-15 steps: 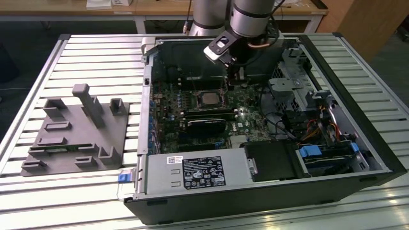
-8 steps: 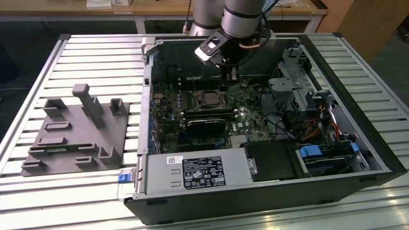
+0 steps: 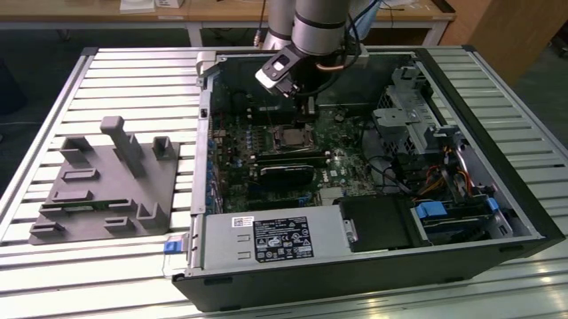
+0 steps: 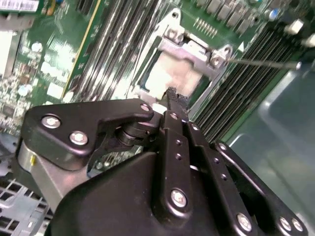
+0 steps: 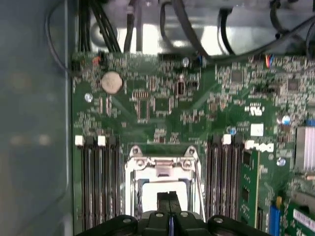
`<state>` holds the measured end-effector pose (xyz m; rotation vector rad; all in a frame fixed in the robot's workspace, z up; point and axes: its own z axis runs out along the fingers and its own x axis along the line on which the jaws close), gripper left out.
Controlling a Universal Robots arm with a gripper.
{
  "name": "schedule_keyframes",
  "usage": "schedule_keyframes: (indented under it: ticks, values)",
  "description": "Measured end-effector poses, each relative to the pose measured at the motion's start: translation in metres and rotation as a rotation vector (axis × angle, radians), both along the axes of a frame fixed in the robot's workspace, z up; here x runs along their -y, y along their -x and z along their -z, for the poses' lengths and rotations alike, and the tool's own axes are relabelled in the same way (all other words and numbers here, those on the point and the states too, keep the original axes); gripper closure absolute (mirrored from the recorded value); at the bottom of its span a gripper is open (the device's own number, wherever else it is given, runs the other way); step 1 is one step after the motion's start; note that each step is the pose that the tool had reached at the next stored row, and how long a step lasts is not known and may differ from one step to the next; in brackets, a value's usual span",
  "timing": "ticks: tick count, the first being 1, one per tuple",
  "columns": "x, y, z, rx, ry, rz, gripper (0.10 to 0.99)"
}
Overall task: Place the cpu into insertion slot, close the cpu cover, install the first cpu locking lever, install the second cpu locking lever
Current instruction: 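Close the cpu cover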
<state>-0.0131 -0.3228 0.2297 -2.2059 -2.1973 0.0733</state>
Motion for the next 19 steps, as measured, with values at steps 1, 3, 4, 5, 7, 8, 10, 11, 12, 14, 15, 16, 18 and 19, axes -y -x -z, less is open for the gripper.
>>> schedule_keyframes:
  ticks: [1,3,4,5,7,8,10,11,12,14,15,16,18,19]
  values:
    - [0.0000,0.0015,0.0011,0.0001,0.000,0.000,0.980]
    - [0.0000,0.0036,0.0031,0.0003,0.000,0.000,0.980]
    - [0.0000,0.0047,0.0045,0.0004,0.000,0.000,0.980]
    - [0.0000,0.0057,0.0059,0.0003,0.000,0.000,0.980]
    - [0.0000,0.0068,0.0084,0.0004,0.000,0.000,0.980]
    - [0.0000,0.0070,0.0093,0.0004,0.000,0.000,0.980]
    - [0.0000,0.0070,0.0102,0.0005,0.000,-0.004,0.980]
    - [0.0000,0.0070,0.0105,0.0006,0.000,-0.014,0.980]
    - [0.0000,0.0070,0.0106,0.0005,0.000,-0.023,0.980]
    - [0.0000,0.0072,0.0106,0.0005,0.000,-0.028,0.980]
    - [0.0000,0.0072,0.0106,0.0005,0.000,-0.028,0.980]
    - [0.0000,0.0072,0.0107,0.0007,0.000,-0.028,0.980]
    - [0.0000,0.0073,0.0107,0.0006,0.000,-0.031,0.980]
    - [0.0000,0.0073,0.0107,0.0006,0.000,-0.040,0.980]
